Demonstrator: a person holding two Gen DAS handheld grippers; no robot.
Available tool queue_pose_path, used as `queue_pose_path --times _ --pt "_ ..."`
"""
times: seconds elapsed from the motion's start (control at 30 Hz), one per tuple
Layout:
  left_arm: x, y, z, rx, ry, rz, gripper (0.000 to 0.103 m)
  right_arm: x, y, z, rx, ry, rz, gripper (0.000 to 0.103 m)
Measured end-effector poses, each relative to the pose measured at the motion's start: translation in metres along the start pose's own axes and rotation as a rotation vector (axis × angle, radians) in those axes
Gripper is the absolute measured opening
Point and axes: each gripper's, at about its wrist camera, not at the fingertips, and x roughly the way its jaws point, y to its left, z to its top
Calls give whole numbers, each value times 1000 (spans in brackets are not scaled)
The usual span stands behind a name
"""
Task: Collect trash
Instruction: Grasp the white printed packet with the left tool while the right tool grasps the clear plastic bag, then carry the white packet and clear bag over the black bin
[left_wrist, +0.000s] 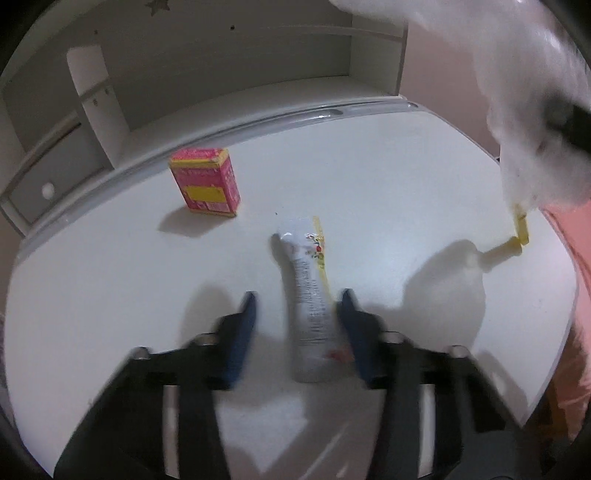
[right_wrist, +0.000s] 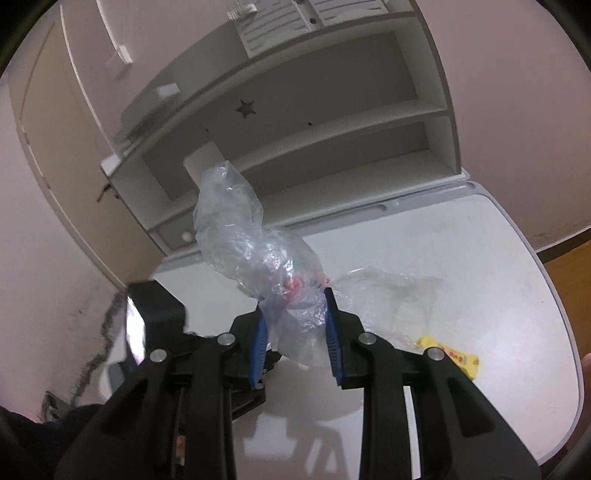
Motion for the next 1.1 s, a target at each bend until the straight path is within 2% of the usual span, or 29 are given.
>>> queue_pose_path --times 0.03,0.1,0.23,0.43,0.57,0.6,0.83,0.93,1.1 --pt "-1 -1 0 6 3 -4 19 -2 1 2 7 -7 15 28" --pt "-6 -1 -1 -9 0 -25 18 -7 2 6 25 -17 54 28" --pt "-23 3 2 -25 -33 -19 17 -21 5 13 52 -37 128 28" --pt "-50 -16 15 2 -85 -66 17 -57 -5 8 8 -96 0 28" --pt "-50 -60 27 63 -102 -135 17 -96 -39 -12 25 -127 -177 28" --pt "-51 -73 28 81 -108 -155 17 -110 -51 -21 24 -138 -257 28" --pt "-50 -206 29 262 -118 -355 17 -193 -144 -90 184 -136 -595 28" --pt "-51 -270 19 362 -115 -439 17 -219 -179 -122 260 -121 -693 28" --pt "-46 -345 -3 481 -92 -526 17 -249 -241 -186 428 -61 -810 28"
